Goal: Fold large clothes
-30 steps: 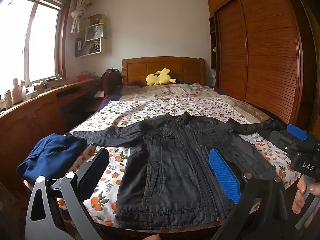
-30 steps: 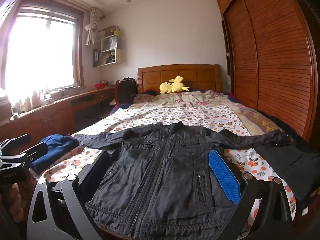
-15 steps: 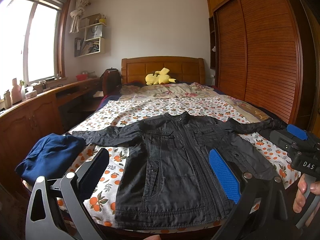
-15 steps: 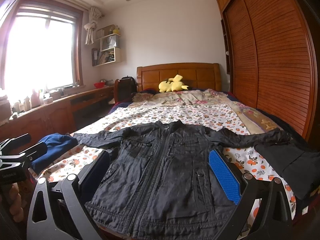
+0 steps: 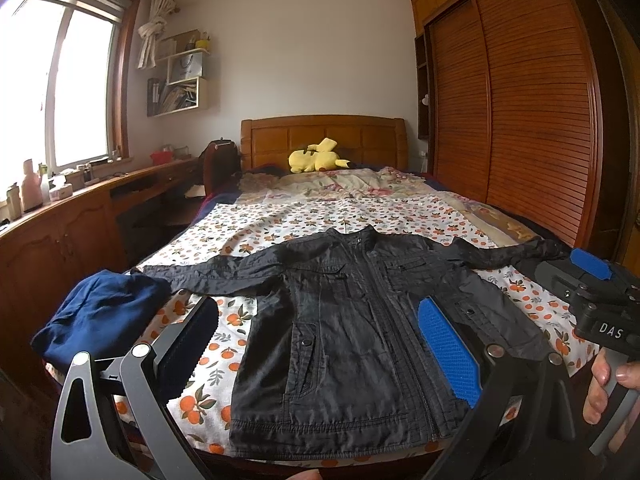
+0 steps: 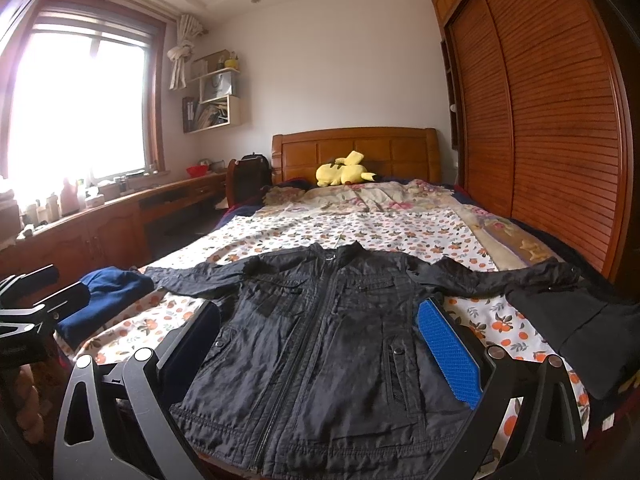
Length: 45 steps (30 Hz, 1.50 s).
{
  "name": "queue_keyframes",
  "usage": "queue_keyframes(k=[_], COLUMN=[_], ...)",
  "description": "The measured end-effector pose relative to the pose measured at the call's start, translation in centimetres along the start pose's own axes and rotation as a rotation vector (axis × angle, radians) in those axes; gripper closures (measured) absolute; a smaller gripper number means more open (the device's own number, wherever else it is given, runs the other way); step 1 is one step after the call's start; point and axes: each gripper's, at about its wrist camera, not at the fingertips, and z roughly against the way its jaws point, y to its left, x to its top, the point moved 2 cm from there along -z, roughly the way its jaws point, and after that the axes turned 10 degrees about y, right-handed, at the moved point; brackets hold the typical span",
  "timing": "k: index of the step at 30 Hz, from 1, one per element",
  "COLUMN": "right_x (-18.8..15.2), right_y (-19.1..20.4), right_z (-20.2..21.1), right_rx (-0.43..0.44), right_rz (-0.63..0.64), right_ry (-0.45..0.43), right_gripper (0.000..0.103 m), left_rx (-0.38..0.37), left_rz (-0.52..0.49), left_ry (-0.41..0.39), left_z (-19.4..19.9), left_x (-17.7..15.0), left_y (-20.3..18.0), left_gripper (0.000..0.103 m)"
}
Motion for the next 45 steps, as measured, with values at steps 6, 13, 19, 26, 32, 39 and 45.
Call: queue_keyframes(k=[6, 13, 19, 26, 32, 39, 45], right_x=[0.0, -0.1, -0.1, 0.0, -0.2, 0.2, 0.0], right_y=[-0.1, -0.3, -0.3, -0.1, -0.2, 0.2, 0.7], right_z=[0.0, 0.0, 0.1, 0.1, 0.1, -0.5, -1.9], right_rx=[0.002, 0.001, 0.002, 0.000, 0.000, 0.000, 0.007], right_rz=[0.000, 0.000, 0.000, 0.000, 0.001, 0.002, 0.011], right_ry=[0.001, 0.001, 0.001, 0.000, 0.001, 0.013, 0.032], right_gripper=[0.007, 0.007, 0.007, 0.007, 0.007, 0.007, 0.007], left_rx=[-0.002, -0.003, -0.004, -0.003, -0.006, -0.010, -0.011], left_rz=[-0.003, -0.005, -0.004, -0.004, -0.003, 0.001, 0.007], left_ry=[-0.010, -0.015, -0.014, -0.014, -0.007, 0.007, 0.035], left_z=[0.8, 1.2, 1.2, 1.3, 1.3, 0.4, -1.5], left_x=[0.2, 0.4, 0.4, 0.4, 0.4, 0.1, -0.4], left_y=[0.0, -0.1, -0.2, -0.2, -0.4, 0.1, 1.0], left_gripper=[0.002, 0.002, 0.002, 0.002, 0.002, 0.002, 0.002])
